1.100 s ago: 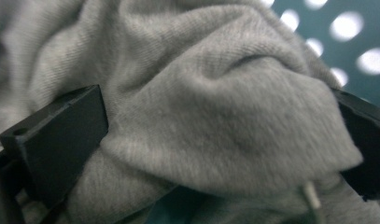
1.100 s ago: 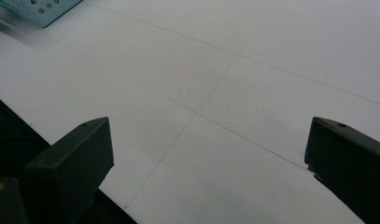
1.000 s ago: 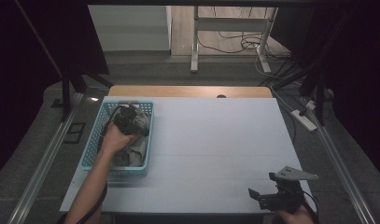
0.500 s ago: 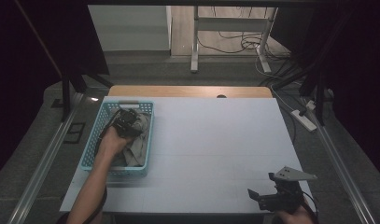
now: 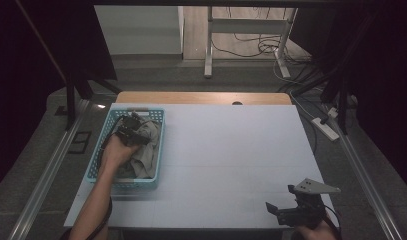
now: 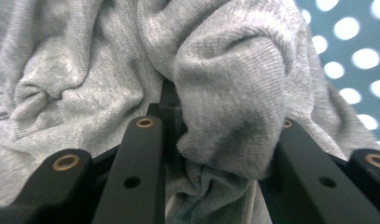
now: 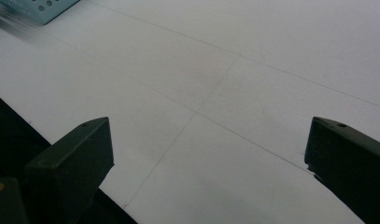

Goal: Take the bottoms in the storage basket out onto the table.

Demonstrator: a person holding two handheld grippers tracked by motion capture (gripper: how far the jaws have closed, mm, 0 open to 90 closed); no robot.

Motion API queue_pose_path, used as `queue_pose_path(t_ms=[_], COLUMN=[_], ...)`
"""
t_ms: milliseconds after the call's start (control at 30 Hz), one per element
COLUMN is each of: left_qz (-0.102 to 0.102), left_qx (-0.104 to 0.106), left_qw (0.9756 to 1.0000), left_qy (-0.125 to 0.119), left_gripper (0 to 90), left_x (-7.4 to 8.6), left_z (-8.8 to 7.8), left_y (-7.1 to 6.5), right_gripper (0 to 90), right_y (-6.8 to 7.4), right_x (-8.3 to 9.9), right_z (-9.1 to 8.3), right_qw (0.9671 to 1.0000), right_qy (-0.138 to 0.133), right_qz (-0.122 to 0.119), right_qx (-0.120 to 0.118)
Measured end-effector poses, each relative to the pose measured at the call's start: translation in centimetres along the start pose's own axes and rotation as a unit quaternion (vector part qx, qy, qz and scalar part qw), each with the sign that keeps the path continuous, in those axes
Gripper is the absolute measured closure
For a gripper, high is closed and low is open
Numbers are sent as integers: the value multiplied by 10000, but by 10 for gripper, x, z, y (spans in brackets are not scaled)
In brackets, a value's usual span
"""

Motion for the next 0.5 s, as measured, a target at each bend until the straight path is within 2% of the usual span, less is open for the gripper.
queue_pose_path(t_ms=[167, 333, 367, 400, 467, 500], left_qz=[-97, -138, -138, -137, -94, -138], left_qx=[118, 417, 417, 491, 433, 491], left_qw=[9996, 9975, 9975, 9960, 9942, 9928], left_qy=[-231, -554, -554, -734, -981, -1081], left_gripper=[699, 699, 699, 698, 697, 697], left_x=[-3, -6, -6, -8, -9, -11], left_z=[-10, -27, -27, -36, -46, -50], left_y=[1, 2, 2, 1, 1, 0], right_gripper=[18, 18, 18, 18, 18, 18], right_y=[0, 0, 0, 0, 0, 1], right_x=[0, -1, -1, -1, -1, -1], right_z=[0, -1, -1, -2, -2, -3], right_qw=[10000, 10000, 10000, 10000, 9999, 9999], right_qy=[-32, -78, -81, -95, -125, -139], right_qz=[6, -9, -17, -15, -23, -17], right_qx=[-14, -9, -8, -6, -3, -1])
Point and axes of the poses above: each handheld gripper's, and its own axes: z roughly forward along the jaws, x roughly out of its underside, y roughly to its left, the point moved 5 cm from there along z, roughly forward along the jaws, and after that the axes turned 7 degrees about -z, right-handed, at the moved point
